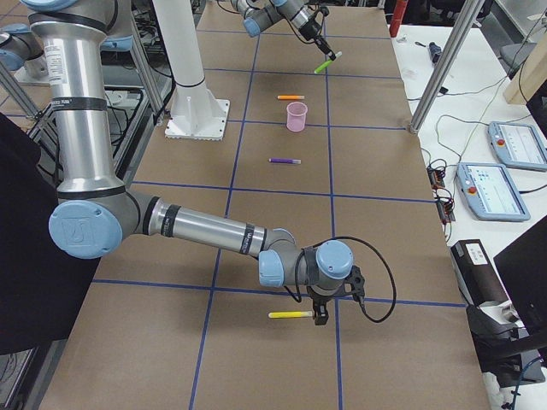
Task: Collect pens into pen holder
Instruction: 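Lift the green marker upright with the left gripper, then carry the green marker with the left gripper toward the pink cup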
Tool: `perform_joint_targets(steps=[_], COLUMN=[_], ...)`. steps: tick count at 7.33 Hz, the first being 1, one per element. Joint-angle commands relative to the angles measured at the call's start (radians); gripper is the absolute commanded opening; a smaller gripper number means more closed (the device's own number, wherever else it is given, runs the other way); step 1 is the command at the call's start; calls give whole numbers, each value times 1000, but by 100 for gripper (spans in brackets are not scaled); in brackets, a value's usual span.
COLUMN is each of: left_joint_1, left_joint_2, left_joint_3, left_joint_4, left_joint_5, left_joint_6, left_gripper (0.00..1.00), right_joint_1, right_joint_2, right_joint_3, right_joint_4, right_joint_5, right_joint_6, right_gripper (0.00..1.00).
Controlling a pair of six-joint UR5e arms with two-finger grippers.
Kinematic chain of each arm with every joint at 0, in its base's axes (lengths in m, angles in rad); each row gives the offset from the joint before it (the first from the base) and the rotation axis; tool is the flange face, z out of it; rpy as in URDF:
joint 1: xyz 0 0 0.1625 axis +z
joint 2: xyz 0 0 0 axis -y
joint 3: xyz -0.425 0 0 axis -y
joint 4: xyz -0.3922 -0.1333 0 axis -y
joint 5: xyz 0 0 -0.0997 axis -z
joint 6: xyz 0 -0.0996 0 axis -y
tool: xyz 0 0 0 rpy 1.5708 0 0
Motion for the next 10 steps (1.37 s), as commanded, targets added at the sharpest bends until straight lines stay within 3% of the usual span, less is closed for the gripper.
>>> perform_joint_targets(steps=[1,3,7,10], left_joint_1=[28,31,33,31], left_joint_2=[-25,-30,-27,-27], left_joint_3=[29,37,37,38], left_joint_4=[0,0,2,3], left_joint_5=[21,22,22,20], left_joint_6=[-6,-6,-6,-6], left_gripper=[0,0,0,0], right_joint_1=[-7,-18,-92,-96], right_joint_2=[-7,-10,-13,-30], right_joint_3=[-36,-102,-118,-118], right_joint_4=[81,194,196,194], right_joint_5=[0,-2,-5,-8], right_joint_6=[0,0,55,54], right_gripper=[97,97,96,89])
